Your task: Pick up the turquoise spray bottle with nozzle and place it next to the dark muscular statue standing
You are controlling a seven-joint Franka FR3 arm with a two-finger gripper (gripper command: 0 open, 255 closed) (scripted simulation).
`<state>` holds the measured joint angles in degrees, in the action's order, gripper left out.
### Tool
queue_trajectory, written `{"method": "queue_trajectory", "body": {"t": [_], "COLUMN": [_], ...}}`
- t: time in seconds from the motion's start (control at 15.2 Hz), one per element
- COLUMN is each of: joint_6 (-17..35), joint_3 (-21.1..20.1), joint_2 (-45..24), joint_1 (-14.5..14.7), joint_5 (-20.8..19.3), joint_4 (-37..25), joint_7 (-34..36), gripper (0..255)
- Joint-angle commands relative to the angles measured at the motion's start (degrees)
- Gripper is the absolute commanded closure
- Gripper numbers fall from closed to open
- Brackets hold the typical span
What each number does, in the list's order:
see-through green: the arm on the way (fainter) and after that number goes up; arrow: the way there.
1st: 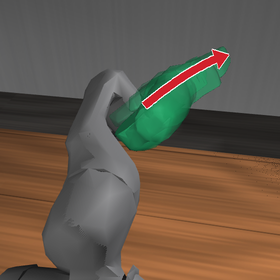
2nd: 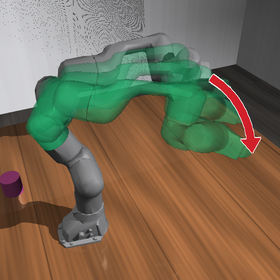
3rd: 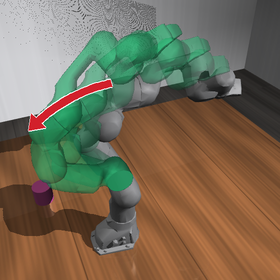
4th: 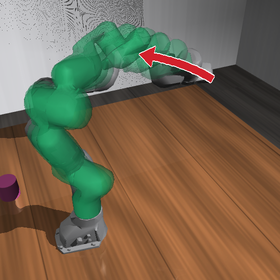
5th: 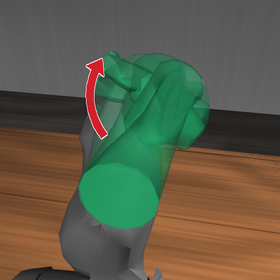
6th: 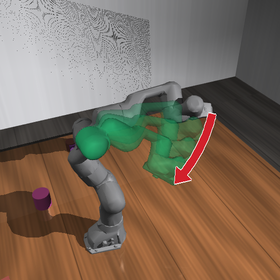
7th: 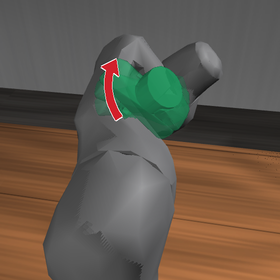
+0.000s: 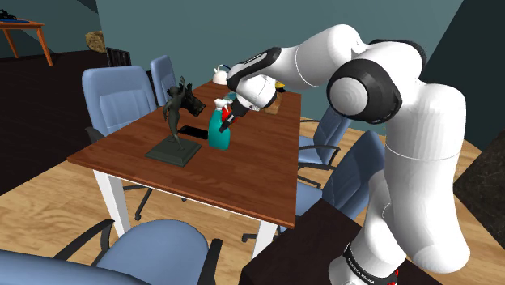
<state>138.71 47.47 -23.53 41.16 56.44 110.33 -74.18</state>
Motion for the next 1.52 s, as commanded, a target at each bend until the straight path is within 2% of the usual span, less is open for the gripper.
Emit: {"method": "queue_trajectory", "body": {"t": [0.0,0.46,0.99,1.06,1.39,1.45], "joint_6": [0.6,2.65,2.65,2.66,2.66,2.4], "joint_3": [-0.82,-4.08,-4.09,-4.09,-4.09,-2.88], "joint_2": [-0.89,-4.58,-4.57,-4.57,-4.57,-2.64], "joint_1": [-0.71,-3.25,-3.25,-3.25,-3.25,-2.35], "joint_5": [1.57,7.36,7.35,7.36,7.35,5.6], "joint_4": [0.26,0.57,0.57,0.57,0.57,1.68], "joint_7": [-1.4,-6.26,-6.26,-6.26,-6.26,-5.45], "gripper": [255,255,255,0,0,0]}}
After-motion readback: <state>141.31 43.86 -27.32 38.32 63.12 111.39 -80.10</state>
